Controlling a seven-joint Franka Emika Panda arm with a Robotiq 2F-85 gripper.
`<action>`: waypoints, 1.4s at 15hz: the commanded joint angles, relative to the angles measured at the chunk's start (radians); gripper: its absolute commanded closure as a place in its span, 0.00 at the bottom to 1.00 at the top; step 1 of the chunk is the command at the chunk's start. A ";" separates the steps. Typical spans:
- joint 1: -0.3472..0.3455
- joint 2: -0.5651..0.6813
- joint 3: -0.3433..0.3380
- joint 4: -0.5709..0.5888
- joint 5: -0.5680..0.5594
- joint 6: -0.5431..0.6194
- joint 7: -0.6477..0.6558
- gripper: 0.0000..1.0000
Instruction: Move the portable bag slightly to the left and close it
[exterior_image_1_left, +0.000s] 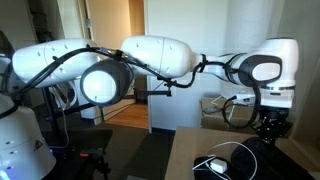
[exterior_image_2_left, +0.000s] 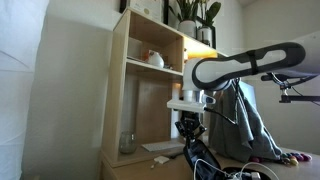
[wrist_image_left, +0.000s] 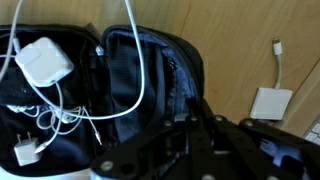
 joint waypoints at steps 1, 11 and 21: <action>0.004 0.040 0.002 0.026 -0.002 -0.020 -0.029 0.99; 0.004 0.045 0.015 -0.013 -0.015 0.005 -0.006 0.95; 0.007 0.047 0.007 -0.008 -0.027 0.008 -0.027 0.99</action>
